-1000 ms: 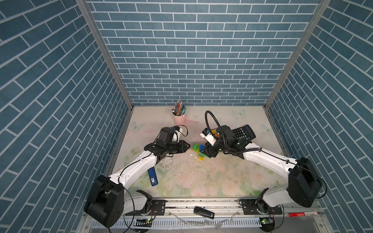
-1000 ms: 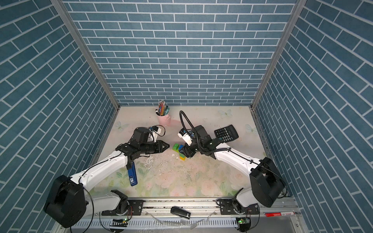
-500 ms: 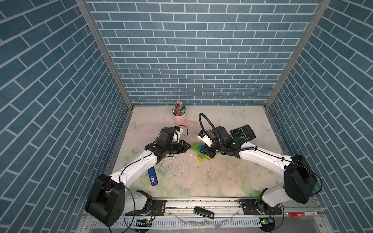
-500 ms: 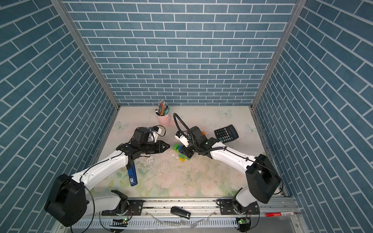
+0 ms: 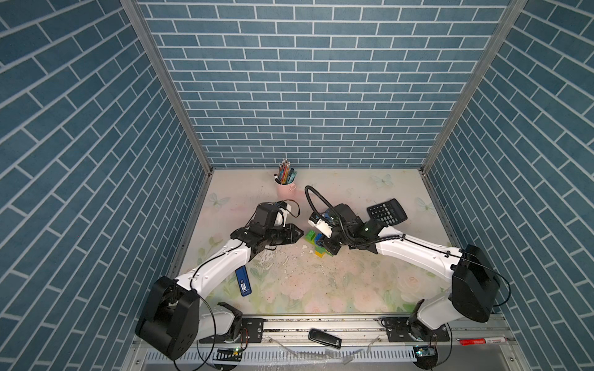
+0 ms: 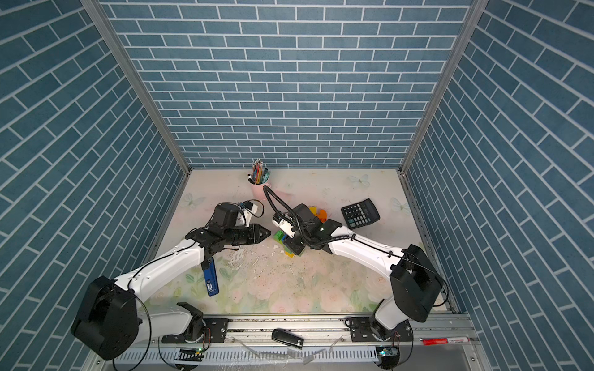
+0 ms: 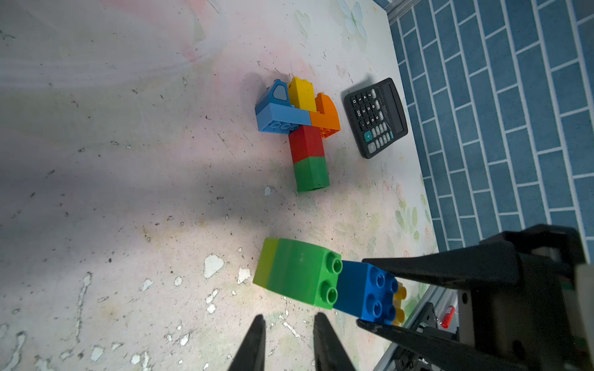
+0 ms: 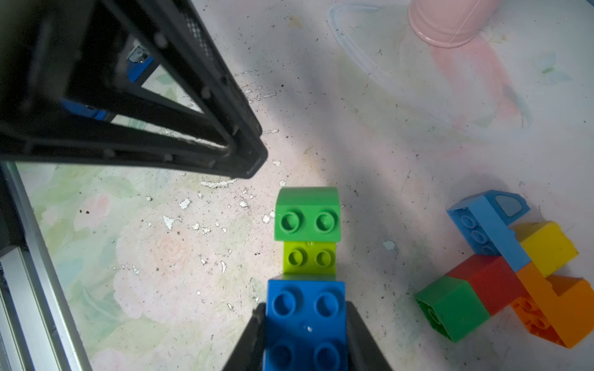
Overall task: Assemble a fork with lego
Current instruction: Adjust the lego brick at the center of the board.
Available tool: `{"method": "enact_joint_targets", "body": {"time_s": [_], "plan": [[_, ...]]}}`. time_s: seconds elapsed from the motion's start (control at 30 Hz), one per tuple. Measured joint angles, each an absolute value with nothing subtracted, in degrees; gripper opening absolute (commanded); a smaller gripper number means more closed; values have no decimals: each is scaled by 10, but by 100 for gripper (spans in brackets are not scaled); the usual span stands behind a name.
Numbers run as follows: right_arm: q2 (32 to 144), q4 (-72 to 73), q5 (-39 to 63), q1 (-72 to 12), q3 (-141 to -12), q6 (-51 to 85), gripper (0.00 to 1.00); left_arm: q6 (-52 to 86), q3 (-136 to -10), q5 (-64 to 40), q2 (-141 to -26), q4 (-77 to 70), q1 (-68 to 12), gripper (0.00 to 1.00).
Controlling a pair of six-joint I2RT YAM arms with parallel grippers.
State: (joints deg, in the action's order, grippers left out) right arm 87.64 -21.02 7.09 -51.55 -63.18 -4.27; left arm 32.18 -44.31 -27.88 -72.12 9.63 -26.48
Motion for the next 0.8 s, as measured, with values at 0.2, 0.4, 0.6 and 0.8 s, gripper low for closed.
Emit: {"method": "enact_joint_targets", "body": {"time_s": [0.2, 0.4, 0.6, 0.8], "plan": [[874, -215, 142, -495, -632, 8, 3, 306, -427, -253, -669, 117, -262, 60], [880, -216, 300, -433, -637, 62, 6, 299, -376, -235, -595, 122, -260, 77], [956, -223, 442, -392, -696, 72, 11, 294, -322, -233, -544, 121, -268, 82], [1055, -259, 520, -372, -758, 65, 17, 286, -317, -221, -539, 127, -277, 81]]}}
